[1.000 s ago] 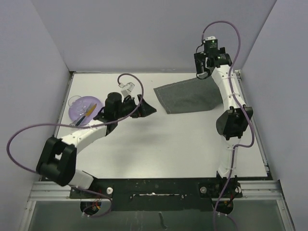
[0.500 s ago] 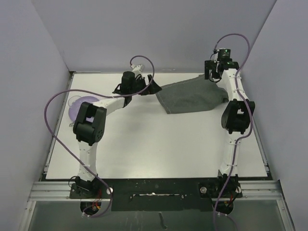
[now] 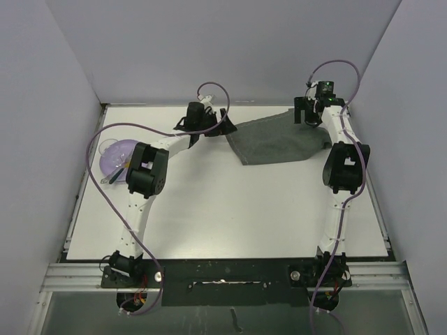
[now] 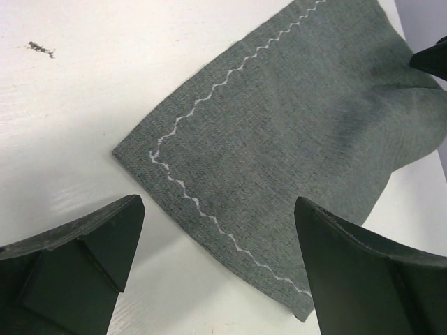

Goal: Set the dinner table for one person
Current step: Move the napkin to the center of the board.

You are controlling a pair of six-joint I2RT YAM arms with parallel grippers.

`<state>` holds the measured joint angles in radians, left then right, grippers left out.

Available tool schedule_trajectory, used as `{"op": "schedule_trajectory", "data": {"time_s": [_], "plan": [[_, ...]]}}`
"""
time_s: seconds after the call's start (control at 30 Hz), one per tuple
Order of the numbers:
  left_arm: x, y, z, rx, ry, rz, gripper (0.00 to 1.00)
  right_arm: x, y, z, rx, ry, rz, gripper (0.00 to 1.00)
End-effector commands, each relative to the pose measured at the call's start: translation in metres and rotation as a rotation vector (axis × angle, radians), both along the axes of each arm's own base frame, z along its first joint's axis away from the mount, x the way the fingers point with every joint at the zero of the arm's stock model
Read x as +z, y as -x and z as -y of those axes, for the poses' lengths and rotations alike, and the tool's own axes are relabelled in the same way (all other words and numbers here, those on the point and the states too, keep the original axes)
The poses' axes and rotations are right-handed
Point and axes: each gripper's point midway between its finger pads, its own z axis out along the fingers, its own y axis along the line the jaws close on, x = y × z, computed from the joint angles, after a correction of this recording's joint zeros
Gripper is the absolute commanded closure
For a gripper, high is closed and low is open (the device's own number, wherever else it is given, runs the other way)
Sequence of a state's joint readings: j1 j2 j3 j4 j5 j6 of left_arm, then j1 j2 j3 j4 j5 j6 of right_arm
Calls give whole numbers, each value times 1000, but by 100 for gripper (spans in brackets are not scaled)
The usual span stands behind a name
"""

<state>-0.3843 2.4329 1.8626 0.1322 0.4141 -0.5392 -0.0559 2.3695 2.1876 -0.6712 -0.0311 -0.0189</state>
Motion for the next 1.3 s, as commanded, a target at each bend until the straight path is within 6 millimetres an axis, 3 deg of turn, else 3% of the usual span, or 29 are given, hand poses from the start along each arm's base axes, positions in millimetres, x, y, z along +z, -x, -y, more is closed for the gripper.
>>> {"op": "schedule_trajectory", "data": {"time_s": [0.0, 0.27, 0.43, 0.53, 0.63, 0.7, 0.87, 1.13, 1.27], "plan": [[-3, -17, -3, 28, -33, 15, 11, 4, -14, 4, 7, -12, 62, 0], [-25, -35, -9, 94, -102, -22, 11, 12, -12, 7, -1, -3, 72, 0], [-49, -45, -3, 117, -120, -55, 11, 26, -11, 10, -13, 2, 97, 0], [-71, -44, -1, 145, -154, -122, 21, 23, -3, 13, -23, -2, 81, 1], [-90, -31, 0, 163, -187, -219, 37, 30, -1, 14, -33, -9, 93, 1], [-101, -18, 1, 176, -220, -277, 41, 36, -1, 14, -33, -13, 102, 1], [-116, 16, -7, 211, -256, -391, 41, 46, 2, 13, -35, -16, 113, 1], [-112, 46, -28, 211, -353, -469, 42, 48, 10, 8, -52, -44, 104, 1], [-108, 49, -46, 258, -406, -481, 41, 47, 14, 4, -52, -54, 99, 1]]}}
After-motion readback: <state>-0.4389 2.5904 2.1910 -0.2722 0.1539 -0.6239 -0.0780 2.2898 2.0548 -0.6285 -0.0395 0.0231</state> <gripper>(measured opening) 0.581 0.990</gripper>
